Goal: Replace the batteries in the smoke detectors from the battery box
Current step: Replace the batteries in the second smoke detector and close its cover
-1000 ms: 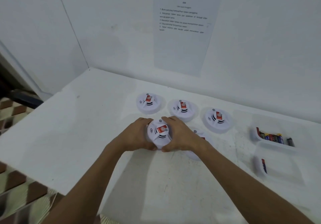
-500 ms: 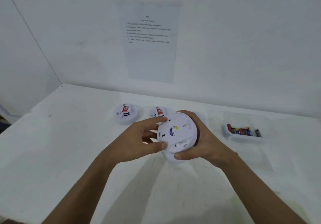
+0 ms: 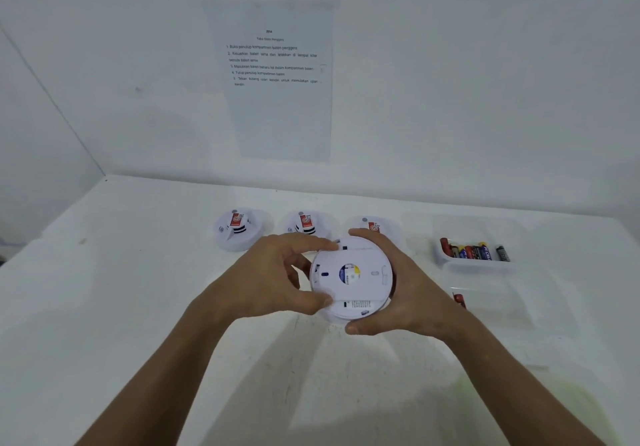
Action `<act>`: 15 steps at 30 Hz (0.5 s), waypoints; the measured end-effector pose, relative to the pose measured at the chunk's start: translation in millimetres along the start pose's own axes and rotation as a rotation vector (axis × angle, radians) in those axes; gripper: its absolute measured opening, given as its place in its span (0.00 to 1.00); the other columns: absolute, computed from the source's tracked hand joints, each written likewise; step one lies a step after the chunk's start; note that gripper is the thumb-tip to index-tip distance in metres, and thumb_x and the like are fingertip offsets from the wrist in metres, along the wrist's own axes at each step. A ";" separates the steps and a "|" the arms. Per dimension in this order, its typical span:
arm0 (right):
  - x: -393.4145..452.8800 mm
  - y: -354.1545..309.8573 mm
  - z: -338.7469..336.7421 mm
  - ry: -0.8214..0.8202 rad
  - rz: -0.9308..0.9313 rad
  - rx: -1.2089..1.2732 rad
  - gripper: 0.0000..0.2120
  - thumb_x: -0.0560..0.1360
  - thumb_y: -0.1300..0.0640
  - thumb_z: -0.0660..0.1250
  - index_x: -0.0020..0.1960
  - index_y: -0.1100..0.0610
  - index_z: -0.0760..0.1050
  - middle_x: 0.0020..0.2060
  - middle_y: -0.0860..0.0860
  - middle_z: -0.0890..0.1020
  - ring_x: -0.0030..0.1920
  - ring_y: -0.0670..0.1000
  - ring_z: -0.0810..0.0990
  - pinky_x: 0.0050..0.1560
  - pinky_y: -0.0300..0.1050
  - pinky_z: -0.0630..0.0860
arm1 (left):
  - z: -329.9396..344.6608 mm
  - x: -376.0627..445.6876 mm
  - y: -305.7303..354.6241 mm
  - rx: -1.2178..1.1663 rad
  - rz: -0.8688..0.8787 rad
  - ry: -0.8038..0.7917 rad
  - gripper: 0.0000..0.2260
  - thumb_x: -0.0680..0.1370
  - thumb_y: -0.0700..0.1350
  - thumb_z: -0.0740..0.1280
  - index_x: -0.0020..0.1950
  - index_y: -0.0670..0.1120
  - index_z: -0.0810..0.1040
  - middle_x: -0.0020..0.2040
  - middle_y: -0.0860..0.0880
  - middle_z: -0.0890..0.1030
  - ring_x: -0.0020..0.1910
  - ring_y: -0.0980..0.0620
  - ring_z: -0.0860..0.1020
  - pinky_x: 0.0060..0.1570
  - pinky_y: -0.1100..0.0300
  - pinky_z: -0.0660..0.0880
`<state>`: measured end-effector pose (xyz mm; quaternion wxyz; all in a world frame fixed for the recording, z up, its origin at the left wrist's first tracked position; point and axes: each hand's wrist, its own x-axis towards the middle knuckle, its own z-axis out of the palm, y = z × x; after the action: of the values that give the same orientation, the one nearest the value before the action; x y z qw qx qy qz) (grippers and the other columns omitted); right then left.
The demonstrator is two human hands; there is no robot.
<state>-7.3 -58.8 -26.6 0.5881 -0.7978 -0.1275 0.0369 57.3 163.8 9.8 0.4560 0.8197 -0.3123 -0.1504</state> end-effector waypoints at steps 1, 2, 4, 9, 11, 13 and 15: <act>0.5 0.6 -0.1 0.006 -0.009 -0.001 0.50 0.58 0.70 0.83 0.72 0.50 0.63 0.66 0.44 0.75 0.67 0.45 0.74 0.62 0.40 0.76 | 0.5 0.3 0.4 0.011 0.003 0.002 0.29 0.62 0.48 0.79 0.61 0.59 0.77 0.57 0.65 0.80 0.48 0.56 0.82 0.40 0.62 0.80; 1.1 1.2 0.0 0.018 -0.020 -0.009 0.49 0.58 0.69 0.83 0.71 0.49 0.64 0.65 0.44 0.76 0.66 0.45 0.75 0.62 0.39 0.76 | 1.6 0.8 0.9 0.027 0.005 0.007 0.29 0.62 0.48 0.79 0.61 0.58 0.77 0.57 0.64 0.79 0.48 0.56 0.81 0.40 0.63 0.79; 2.7 3.0 1.7 0.064 -0.044 -0.042 0.46 0.57 0.66 0.83 0.68 0.46 0.67 0.62 0.41 0.77 0.65 0.44 0.76 0.60 0.35 0.75 | 4.4 1.7 1.2 0.061 0.007 0.024 0.29 0.61 0.49 0.79 0.61 0.57 0.77 0.58 0.63 0.77 0.47 0.57 0.81 0.39 0.64 0.78; 5.4 7.9 8.0 0.147 -0.090 -0.076 0.44 0.57 0.63 0.84 0.67 0.45 0.68 0.62 0.41 0.78 0.65 0.47 0.76 0.60 0.35 0.74 | 7.9 2.9 -1.2 0.090 0.010 0.062 0.26 0.60 0.45 0.81 0.53 0.56 0.77 0.55 0.62 0.73 0.45 0.57 0.80 0.35 0.66 0.77; 7.4 8.9 11.1 0.165 -0.094 -0.081 0.43 0.57 0.61 0.83 0.66 0.44 0.69 0.61 0.39 0.78 0.64 0.45 0.76 0.59 0.32 0.74 | 9.6 3.0 -2.9 0.114 0.004 0.085 0.24 0.59 0.47 0.82 0.51 0.55 0.76 0.53 0.62 0.72 0.45 0.58 0.80 0.34 0.66 0.76; 9.0 9.9 14.1 0.178 -0.088 -0.090 0.42 0.57 0.59 0.83 0.66 0.44 0.68 0.60 0.37 0.78 0.64 0.44 0.76 0.59 0.30 0.73 | 11.0 2.9 -4.4 0.140 -0.005 0.098 0.25 0.58 0.51 0.81 0.52 0.54 0.76 0.53 0.63 0.72 0.47 0.57 0.80 0.34 0.66 0.77; 9.7 12.0 14.6 0.178 -0.077 -0.100 0.42 0.57 0.57 0.83 0.66 0.45 0.68 0.60 0.35 0.78 0.64 0.43 0.76 0.58 0.29 0.73 | 10.6 2.7 -6.4 0.160 -0.008 0.091 0.28 0.58 0.54 0.81 0.54 0.54 0.76 0.55 0.64 0.72 0.49 0.56 0.80 0.37 0.63 0.80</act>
<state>1.0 -46.2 -41.5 0.5576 -0.8208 -0.1068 -0.0630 56.1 157.6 -1.2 0.4021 0.8608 -0.2989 -0.0893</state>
